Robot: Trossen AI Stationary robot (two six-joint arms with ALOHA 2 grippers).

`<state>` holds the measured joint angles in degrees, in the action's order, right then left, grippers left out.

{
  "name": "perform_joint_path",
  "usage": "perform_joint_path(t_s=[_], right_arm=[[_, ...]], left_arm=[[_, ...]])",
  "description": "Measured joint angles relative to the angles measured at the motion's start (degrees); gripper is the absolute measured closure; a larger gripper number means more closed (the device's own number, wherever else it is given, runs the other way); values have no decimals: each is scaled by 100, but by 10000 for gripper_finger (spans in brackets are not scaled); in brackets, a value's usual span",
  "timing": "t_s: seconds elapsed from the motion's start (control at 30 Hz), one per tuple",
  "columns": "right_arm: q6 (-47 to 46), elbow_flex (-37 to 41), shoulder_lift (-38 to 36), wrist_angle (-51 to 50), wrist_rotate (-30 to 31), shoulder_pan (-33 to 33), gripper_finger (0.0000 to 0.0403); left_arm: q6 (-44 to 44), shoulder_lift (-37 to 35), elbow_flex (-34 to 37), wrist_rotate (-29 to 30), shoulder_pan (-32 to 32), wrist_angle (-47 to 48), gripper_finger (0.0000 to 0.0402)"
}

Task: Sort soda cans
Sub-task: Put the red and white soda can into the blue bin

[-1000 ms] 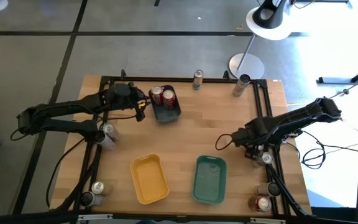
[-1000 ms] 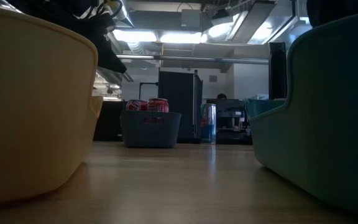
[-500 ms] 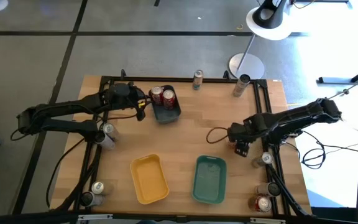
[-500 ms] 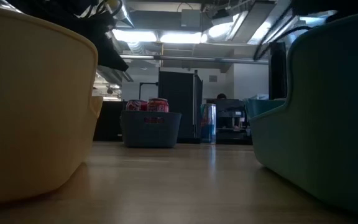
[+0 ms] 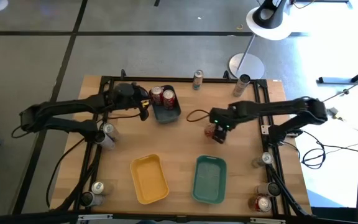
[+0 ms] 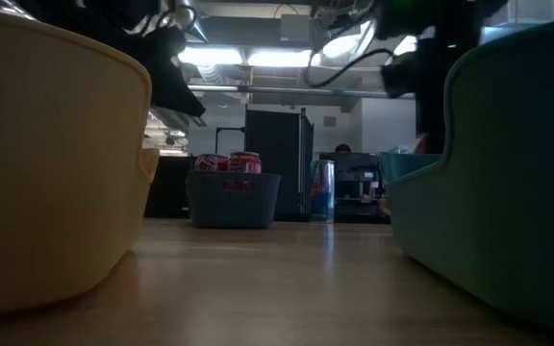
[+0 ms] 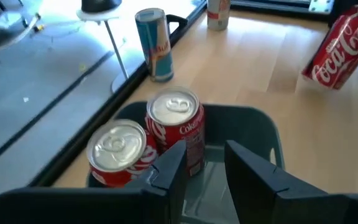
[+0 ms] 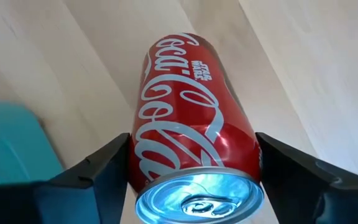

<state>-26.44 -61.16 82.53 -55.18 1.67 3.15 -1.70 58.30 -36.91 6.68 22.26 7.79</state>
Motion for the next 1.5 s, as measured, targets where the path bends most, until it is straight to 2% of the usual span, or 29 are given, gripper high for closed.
perform_joint_path(t_s=[0.2, 0.37, 0.6, 0.77, 1.0, 1.27, 1.5], right_arm=[[299, -1071, 949, -233, -325, 248, 113], [443, -1770, 1617, -379, -498, 296, 113], [-53, -2300, 2267, -771, -975, 294, 107], [-59, -2700, 2444, -1081, -959, 291, 99], [-6, -3305, 2458, -1935, -880, 366, 111], [120, -3325, 2683, -2874, -821, 364, 112], [205, -3323, 2751, -2897, -815, 364, 113]], left_arm=[[174, 335, 0, -4, -7, -101, 302], [195, 341, 0, -4, -30, -131, 302], [261, 339, 0, -4, -82, -125, 302], [343, 339, 0, -7, -92, -129, 302], [467, 339, 0, -4, -92, -124, 302], [473, 335, 0, -4, -92, -122, 302], [473, 335, 0, -4, -92, -115, 302]])
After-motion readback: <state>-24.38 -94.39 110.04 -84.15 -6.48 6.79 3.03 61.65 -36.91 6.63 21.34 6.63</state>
